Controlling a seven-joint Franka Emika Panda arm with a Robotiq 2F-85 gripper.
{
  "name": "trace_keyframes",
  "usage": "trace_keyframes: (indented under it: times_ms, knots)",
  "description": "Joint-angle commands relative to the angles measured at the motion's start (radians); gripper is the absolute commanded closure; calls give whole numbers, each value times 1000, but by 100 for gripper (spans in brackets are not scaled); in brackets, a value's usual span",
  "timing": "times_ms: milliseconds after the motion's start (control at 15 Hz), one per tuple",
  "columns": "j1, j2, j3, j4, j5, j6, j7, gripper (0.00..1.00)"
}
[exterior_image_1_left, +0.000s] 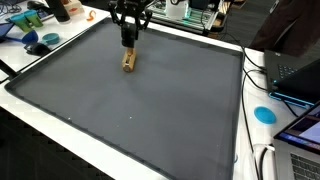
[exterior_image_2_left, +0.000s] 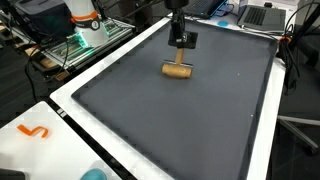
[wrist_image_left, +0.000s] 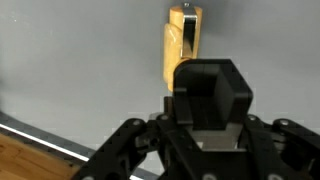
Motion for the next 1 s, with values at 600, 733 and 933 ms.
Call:
trace_keyframes:
  times_ms: [600, 733, 933]
  knots:
    - [-30, 83, -106, -17, -261, 169, 325, 76]
    - [-37, 100, -133, -9, -299, 165, 354, 76]
    - [-48, 124, -127, -21, -220, 161, 286, 76]
